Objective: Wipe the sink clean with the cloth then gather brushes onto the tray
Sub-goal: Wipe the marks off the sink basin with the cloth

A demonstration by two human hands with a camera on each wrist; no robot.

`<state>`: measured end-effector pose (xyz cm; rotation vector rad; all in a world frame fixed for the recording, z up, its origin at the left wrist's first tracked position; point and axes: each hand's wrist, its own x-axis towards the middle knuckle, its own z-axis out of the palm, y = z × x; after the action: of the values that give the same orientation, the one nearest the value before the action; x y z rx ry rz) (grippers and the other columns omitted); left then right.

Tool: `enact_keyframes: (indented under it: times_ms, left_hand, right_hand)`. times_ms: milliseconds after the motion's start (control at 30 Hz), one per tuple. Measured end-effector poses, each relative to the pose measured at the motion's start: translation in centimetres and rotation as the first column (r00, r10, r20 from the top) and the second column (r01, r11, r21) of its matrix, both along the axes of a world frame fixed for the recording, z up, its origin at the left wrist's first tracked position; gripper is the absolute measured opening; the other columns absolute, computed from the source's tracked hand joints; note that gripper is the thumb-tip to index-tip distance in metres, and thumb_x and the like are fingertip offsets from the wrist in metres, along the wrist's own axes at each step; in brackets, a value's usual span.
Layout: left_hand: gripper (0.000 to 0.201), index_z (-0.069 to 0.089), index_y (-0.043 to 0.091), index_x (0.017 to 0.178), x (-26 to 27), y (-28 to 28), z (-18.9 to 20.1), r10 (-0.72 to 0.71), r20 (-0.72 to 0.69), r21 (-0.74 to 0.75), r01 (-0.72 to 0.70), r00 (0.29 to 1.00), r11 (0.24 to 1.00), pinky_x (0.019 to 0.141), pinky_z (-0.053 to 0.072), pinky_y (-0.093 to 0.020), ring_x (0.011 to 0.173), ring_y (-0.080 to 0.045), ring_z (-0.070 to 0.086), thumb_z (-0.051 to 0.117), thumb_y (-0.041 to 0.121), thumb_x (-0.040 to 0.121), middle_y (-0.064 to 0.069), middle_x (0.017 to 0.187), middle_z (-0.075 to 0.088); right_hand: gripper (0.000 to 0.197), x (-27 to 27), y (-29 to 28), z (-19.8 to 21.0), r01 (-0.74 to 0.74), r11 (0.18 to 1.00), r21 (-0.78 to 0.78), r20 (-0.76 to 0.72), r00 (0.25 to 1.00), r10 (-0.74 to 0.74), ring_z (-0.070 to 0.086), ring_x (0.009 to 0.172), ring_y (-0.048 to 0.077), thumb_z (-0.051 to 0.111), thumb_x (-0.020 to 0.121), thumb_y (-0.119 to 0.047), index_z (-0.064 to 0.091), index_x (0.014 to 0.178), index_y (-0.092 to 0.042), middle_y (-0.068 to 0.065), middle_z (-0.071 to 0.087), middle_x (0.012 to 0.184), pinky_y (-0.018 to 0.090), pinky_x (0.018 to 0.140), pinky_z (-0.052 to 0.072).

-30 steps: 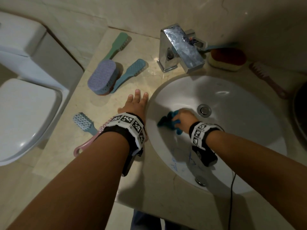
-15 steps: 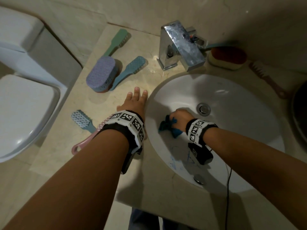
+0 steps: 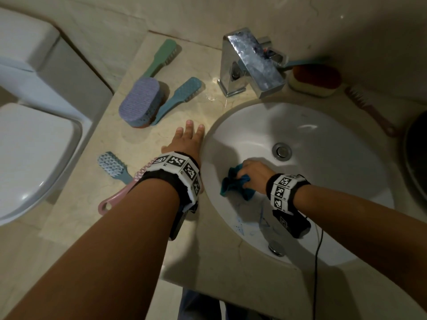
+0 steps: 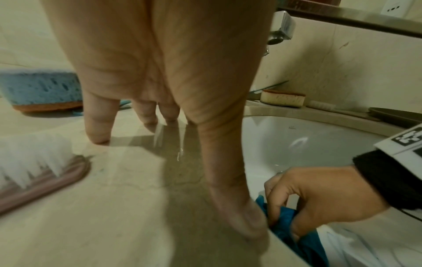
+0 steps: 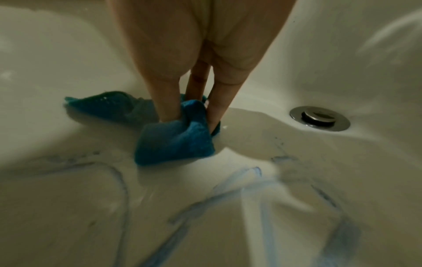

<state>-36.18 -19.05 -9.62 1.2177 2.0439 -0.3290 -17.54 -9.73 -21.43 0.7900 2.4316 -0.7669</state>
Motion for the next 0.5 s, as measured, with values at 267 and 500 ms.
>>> enact_keyframes:
  times_ms: [267,500]
  left_hand:
    - [0.124,-0.012,0.027,0.15,0.1,0.1,-0.2,0.003,0.004,-0.002,-0.002,1.0,1.0,0.116,0.019,-0.054,0.147,-0.025,-0.01,0.081,0.016,0.07,-0.001,0.157,-0.023]
    - [0.102,-0.011,0.027,0.15,0.0,0.1,-0.5,0.02,0.004,0.032,-0.02,1.0,0.999,0.115,0.019,-0.055,0.147,-0.024,-0.009,0.066,0.015,0.085,0.0,0.157,-0.022]
  right_hand:
    - [0.037,0.4,4.5,-1.0,0.17,0.985,0.025,0.0,0.985,-0.17,0.042,0.128,0.029,0.063,0.086,-0.009,0.062,0.123,-0.014,0.012,0.046,0.136,0.024,0.105,0.029]
    - [0.032,4.5,4.8,-0.6,0.279,0.956,0.092,0.119,0.95,-0.288,0.05,0.12,0.026,0.061,0.084,-0.013,0.066,0.115,-0.021,0.009,0.055,0.128,0.028,0.097,0.039]
